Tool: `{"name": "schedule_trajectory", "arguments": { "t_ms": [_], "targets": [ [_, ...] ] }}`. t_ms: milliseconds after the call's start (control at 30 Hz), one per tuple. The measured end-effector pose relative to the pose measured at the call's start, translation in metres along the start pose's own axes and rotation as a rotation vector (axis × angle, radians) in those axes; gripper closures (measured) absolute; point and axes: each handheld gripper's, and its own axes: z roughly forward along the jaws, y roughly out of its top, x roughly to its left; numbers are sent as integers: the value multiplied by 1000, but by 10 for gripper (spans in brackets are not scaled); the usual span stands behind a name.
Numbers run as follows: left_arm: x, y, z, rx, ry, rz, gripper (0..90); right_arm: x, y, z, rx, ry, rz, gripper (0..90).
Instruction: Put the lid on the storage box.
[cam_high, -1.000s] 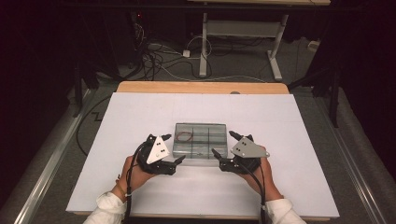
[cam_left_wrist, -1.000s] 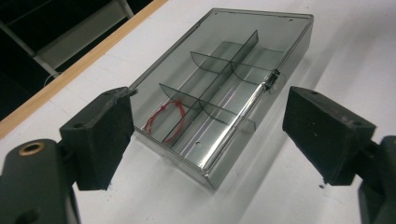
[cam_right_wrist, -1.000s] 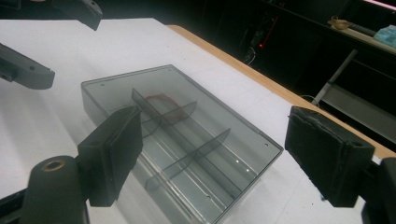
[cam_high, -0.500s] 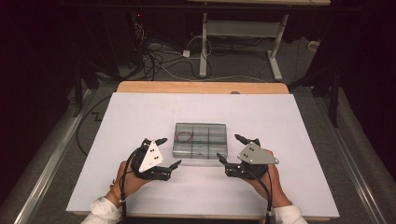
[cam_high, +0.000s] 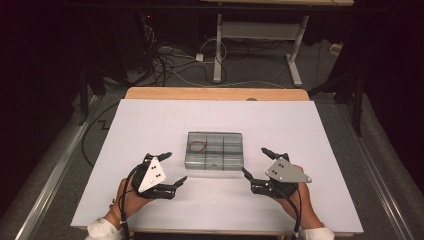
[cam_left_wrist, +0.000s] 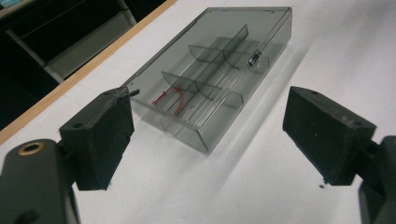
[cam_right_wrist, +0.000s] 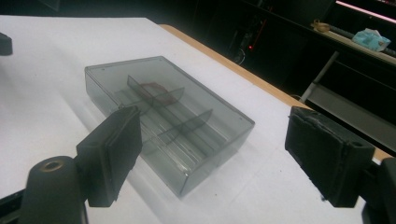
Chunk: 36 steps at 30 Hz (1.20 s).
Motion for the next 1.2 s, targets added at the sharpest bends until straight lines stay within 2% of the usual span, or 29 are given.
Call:
{"name": "schedule_trajectory", "arguments": {
  "t_ms": [200,367,567,767,1033,1200],
  "targets": [
    [1,-9,-9,16,16,0,155,-2,-7,-8,10,-17,-8,193],
    [4,-17,-15,27,27,-11,155,-5,-13,-15,-13,-47,-9,205],
    [5,-28,-21,46,39,-12,154,-9,-21,-21,13,-77,-16,205],
    [8,-41,-24,63,50,-38,155,-16,-33,-25,43,-93,2,204],
    [12,-59,-25,115,54,-60,154,-24,-53,-31,68,-98,26,204],
    [13,-71,-28,135,44,-102,154,-27,-67,-33,98,-93,51,204]
  ]
}}
